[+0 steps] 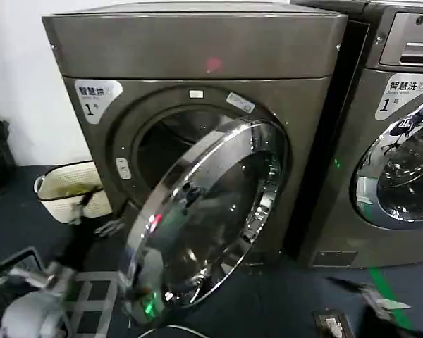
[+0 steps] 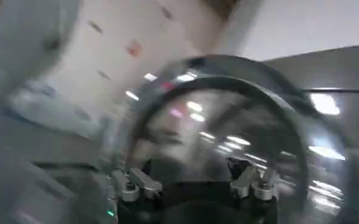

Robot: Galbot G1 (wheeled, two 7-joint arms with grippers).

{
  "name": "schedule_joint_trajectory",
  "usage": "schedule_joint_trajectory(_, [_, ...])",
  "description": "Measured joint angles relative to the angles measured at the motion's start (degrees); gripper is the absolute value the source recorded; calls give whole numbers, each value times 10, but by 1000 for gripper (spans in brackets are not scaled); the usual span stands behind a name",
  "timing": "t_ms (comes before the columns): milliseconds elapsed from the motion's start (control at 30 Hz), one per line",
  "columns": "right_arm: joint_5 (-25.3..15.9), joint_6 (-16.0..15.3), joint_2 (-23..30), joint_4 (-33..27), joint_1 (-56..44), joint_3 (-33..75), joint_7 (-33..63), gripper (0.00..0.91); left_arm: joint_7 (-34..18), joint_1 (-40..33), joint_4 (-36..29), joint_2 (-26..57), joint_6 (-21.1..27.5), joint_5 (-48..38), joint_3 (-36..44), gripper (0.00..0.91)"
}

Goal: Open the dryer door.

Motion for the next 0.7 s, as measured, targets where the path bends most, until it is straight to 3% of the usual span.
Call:
schedule_joint_trajectory(133, [-61, -13, 44, -11, 0, 75, 145, 907, 5, -34, -2, 13, -4, 9, 70, 907])
schedule_joint_trajectory(300, [-150, -57, 83, -40, 11, 163, 332, 907, 6, -70, 0, 9, -6, 16, 149, 907])
schedule_joint_trajectory(500, [-226, -171, 104, -80, 23, 256, 544, 907, 7, -120, 16, -11, -5, 27, 237, 907])
schedule_joint_trajectory(700, [-275, -259, 113, -107, 42, 324, 648, 907, 7, -178, 45, -35, -6, 30, 319, 907])
